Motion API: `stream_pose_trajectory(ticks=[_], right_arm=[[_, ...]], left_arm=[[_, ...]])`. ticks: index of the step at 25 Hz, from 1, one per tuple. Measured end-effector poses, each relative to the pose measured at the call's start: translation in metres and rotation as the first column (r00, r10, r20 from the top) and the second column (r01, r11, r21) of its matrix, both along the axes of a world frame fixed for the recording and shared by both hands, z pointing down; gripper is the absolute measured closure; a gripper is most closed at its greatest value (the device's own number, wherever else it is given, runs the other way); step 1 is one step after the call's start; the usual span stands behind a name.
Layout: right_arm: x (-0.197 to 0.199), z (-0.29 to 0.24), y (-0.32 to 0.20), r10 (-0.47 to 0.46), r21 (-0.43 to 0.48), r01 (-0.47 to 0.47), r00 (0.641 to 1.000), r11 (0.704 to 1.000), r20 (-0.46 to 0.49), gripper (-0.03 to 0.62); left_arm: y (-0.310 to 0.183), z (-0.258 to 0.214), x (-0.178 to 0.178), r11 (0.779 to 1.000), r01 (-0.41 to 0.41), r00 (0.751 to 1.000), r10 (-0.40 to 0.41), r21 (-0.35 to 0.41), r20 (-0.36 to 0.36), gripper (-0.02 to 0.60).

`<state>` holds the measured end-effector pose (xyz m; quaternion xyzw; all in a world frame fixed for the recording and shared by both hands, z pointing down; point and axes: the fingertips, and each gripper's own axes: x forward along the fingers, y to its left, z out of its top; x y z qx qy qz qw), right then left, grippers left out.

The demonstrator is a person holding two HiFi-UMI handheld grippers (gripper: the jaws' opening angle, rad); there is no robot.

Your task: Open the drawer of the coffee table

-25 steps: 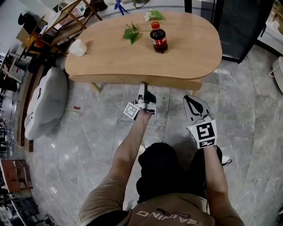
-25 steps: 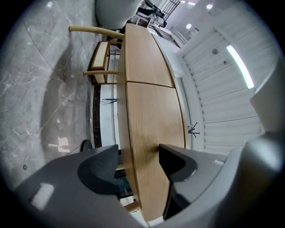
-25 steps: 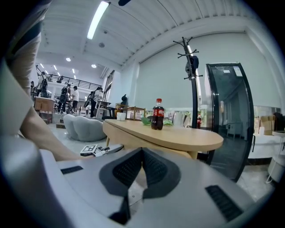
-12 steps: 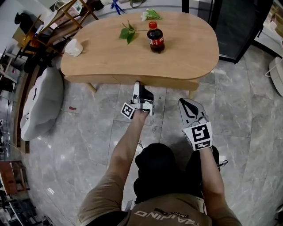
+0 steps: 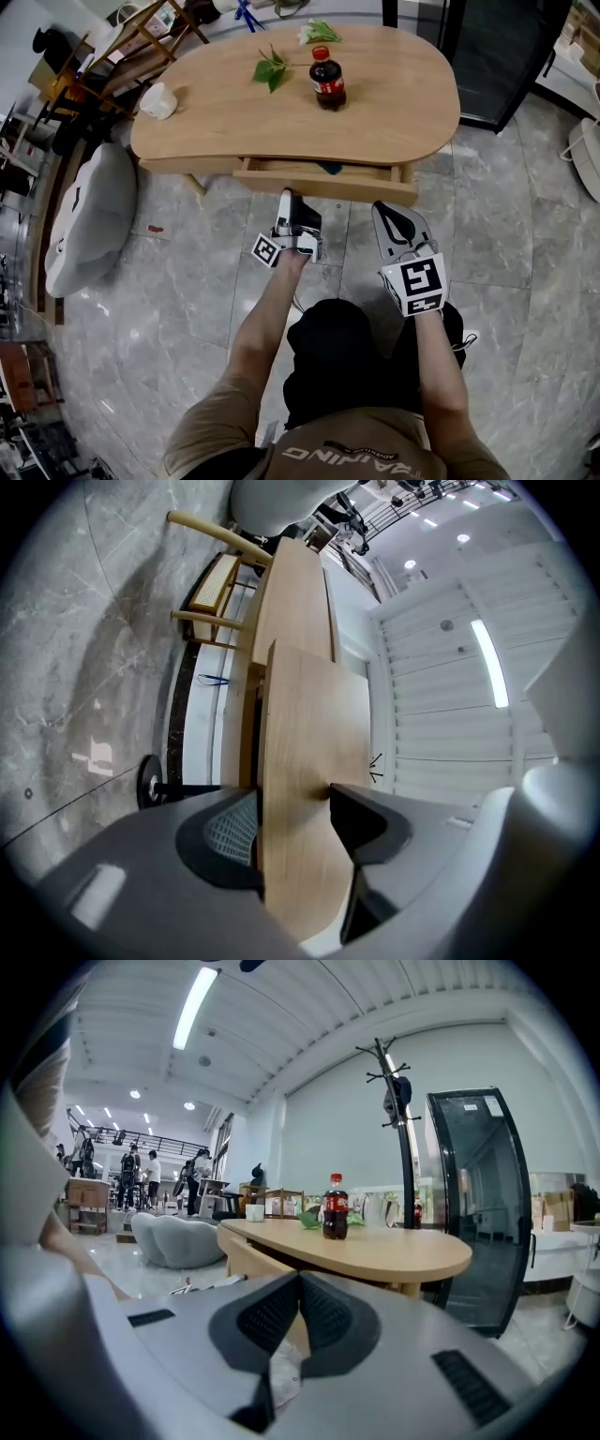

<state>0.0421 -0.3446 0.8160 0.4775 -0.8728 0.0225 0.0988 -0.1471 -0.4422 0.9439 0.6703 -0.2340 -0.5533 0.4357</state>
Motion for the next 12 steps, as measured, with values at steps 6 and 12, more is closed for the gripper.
stream_pose_trajectory(ticks=[6, 12], right_arm=[[-0.007, -0.018, 0.016, -0.016, 0.017, 0.015, 1.000, 1.000, 0.026, 0.589], [-0.009, -0.032, 0.030, -0.032, 0.043, 0.030, 0.999, 0.999, 0.035, 0.589]], left_arm=[[0.043, 0.002, -0.008, 1.000, 0.000, 1.000, -0.001, -0.006, -0.012, 0.347], [0.074, 0.004, -0.014, 1.000, -0.004, 1.000, 0.004, 0.001, -0.008, 0.347]])
